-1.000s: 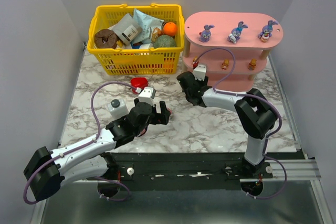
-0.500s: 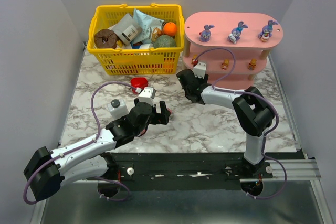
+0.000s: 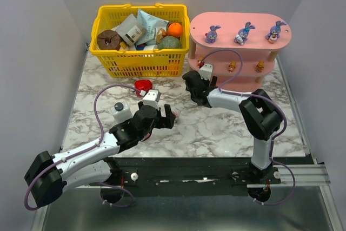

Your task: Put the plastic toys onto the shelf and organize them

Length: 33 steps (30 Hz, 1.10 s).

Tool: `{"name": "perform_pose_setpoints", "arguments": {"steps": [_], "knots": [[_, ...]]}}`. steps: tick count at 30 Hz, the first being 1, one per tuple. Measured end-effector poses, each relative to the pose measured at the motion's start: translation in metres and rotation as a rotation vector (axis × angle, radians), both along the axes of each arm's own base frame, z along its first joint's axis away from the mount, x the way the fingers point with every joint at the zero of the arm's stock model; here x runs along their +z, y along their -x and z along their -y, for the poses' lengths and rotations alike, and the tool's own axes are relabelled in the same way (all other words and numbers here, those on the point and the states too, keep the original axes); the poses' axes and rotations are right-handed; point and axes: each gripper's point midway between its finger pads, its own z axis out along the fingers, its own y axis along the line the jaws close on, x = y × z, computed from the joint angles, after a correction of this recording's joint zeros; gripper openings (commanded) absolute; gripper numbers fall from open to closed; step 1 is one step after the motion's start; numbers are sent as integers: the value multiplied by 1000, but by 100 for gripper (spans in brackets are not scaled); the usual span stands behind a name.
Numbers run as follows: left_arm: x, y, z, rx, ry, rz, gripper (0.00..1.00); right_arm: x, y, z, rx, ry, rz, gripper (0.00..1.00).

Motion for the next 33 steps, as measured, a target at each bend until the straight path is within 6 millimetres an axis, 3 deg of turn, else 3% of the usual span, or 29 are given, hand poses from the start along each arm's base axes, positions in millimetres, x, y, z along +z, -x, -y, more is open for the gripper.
{"name": "perform_pose_setpoints", "arguments": {"steps": [5,11,19,22,26,30,33], "knots": [[0,0,0,0,0,0,99,0,6,0,26,-14,-11,100],[0,0,0,1,3,-2,99,3,29,3,107,-35,-52,100],[-1,1,0,2,-1,-5,99,50,56,-9,287,-89,-2,100],[-2,2,-2,3,-3,-10,99,65,73,-25,401,-100,14,100],[1,6,-6,7,1,-16,99,75,109,-63,616,-94,29,100],[12,9,-10,10,29,-2,99,63,148,-103,812,-57,6,100],[17,13,-16,16,38,0,99,45,159,-119,880,-39,-31,100]]}}
